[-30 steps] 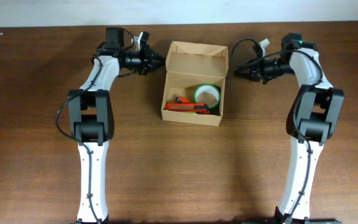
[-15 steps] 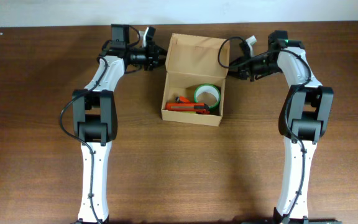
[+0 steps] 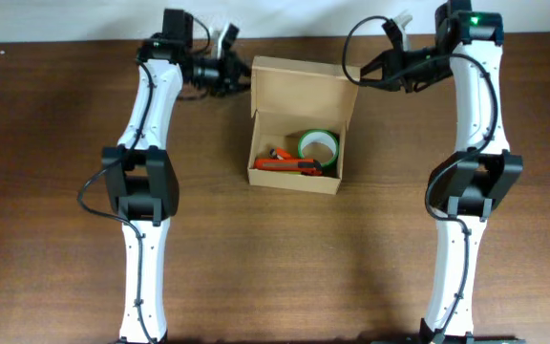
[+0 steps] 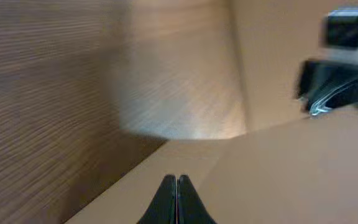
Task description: Pack container
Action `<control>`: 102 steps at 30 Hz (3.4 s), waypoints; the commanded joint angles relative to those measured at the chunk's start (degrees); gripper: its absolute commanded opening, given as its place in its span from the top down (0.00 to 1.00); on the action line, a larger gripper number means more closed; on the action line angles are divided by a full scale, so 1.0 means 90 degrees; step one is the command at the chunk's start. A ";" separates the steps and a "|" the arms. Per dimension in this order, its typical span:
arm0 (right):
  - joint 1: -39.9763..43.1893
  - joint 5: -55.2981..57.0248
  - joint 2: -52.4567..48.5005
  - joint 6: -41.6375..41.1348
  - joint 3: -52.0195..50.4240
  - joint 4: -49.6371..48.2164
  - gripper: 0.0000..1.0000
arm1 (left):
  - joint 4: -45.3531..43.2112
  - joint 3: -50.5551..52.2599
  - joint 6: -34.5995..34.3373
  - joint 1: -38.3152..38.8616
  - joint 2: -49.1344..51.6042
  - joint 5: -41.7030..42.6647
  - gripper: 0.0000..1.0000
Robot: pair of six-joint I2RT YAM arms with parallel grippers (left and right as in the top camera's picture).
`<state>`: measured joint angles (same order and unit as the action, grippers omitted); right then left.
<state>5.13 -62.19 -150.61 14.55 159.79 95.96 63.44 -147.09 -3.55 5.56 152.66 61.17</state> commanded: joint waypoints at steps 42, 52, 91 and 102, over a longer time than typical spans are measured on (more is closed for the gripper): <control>-0.2402 0.6560 0.5833 -0.1498 -0.4617 -0.0471 0.96 | 0.2392 0.0374 0.2205 0.1056 -0.3339 -0.5374 0.98; -0.2249 0.6392 0.5831 -0.1506 -0.6237 -0.2006 0.96 | 0.1989 0.1756 0.2059 0.1676 -0.3864 -0.6968 0.98; -0.2205 0.5620 0.4184 -0.1309 -0.7072 -0.2839 0.96 | -0.0216 0.5190 0.2276 0.2127 -0.3959 -0.5554 0.98; -0.2205 0.5571 0.4184 -0.1263 -0.7308 -0.3101 0.96 | -0.0503 0.5804 0.2278 0.2127 -0.3915 -0.5557 0.98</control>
<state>-14.39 -10.61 -112.31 2.83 94.37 68.58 58.76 -98.26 16.93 24.69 115.79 10.79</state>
